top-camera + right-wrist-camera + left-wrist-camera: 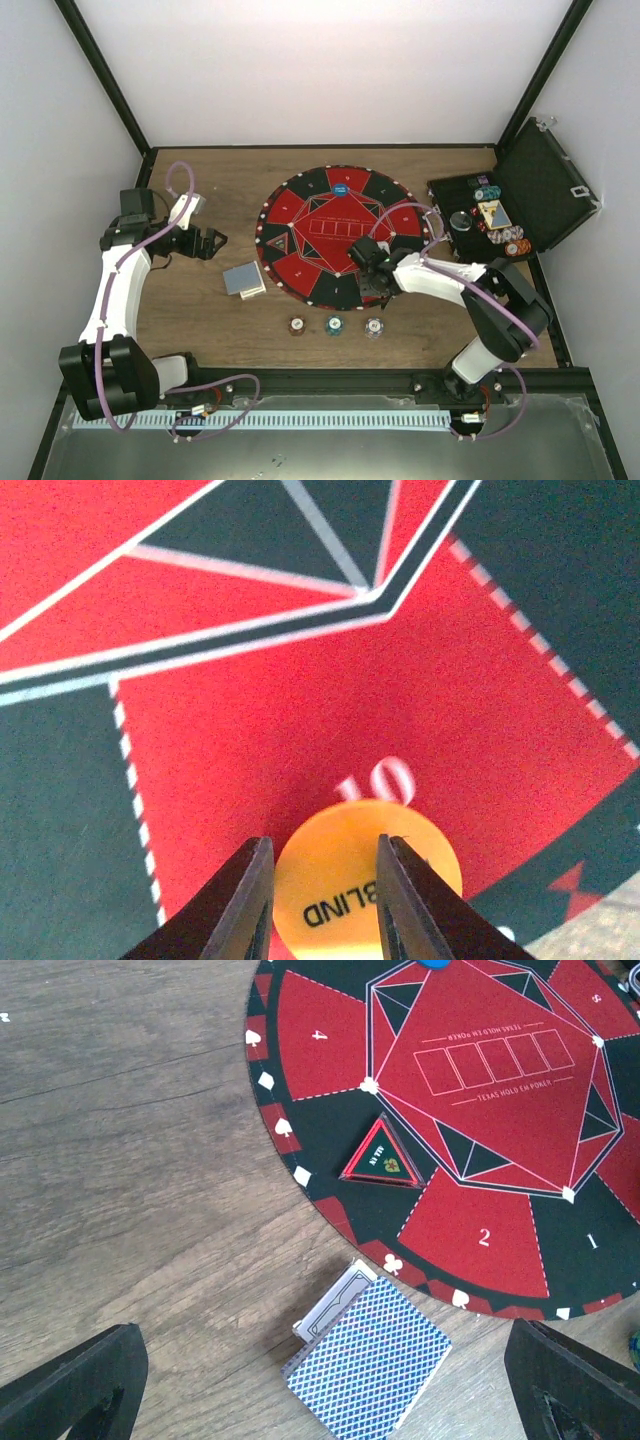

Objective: Distribute texas hold em gaming equipment

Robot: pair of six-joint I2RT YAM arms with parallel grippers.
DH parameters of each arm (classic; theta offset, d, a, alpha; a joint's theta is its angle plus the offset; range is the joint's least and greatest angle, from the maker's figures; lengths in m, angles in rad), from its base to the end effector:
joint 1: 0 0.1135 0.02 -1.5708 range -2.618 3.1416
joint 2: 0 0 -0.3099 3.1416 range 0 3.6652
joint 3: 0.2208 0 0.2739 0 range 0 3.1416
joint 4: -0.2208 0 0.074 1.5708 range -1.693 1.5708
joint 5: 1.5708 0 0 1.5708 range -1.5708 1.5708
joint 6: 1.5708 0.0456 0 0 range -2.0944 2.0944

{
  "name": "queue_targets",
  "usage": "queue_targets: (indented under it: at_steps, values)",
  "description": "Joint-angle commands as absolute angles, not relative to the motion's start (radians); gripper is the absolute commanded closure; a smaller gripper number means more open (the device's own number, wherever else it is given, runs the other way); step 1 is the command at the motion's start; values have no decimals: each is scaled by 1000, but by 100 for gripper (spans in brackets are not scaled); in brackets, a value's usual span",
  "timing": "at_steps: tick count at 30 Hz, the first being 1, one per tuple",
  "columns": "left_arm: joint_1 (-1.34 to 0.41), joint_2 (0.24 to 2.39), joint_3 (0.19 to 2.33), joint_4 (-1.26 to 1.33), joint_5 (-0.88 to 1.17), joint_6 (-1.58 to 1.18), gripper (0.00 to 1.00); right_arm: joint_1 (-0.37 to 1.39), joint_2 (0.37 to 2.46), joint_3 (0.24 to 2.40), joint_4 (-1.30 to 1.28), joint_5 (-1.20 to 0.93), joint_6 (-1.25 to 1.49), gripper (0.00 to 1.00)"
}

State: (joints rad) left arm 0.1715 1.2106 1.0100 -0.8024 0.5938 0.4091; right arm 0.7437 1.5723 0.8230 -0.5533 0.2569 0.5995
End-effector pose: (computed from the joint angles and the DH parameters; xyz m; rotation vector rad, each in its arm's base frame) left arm 0.2455 0.0166 0.3148 0.4957 2.3506 -0.5016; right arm 0.2200 0.1867 0.1714 -0.1516 2.7694 -0.0476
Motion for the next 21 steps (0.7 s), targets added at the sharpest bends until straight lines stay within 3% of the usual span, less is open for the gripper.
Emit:
queue_targets:
  at_steps: [1, 9, 13, 15, 17, 21]
  values:
    - [178, 1203, 1034, -795, 592, 421, 0, 649, 1626, 807, -558, 293, 598, 70]
    - [178, 1207, 1035, -797, 587, 425, 0, 573, 1713, 878, -515, 323, 509, 73]
    - [178, 1203, 1038, -804, 578, 437, 0, 581, 1655, 943, -571, 322, 507, 72]
    - [177, 1203, 1040, -804, 575, 440, 0, 592, 1602, 953, -598, 316, 508, 61]
    - [178, 1204, 1042, -804, 573, 440, 0, 604, 1560, 951, -630, 290, 520, 44]
    - [178, 1203, 1041, -796, 576, 438, 0, 661, 1474, 884, -654, 223, 591, 28]
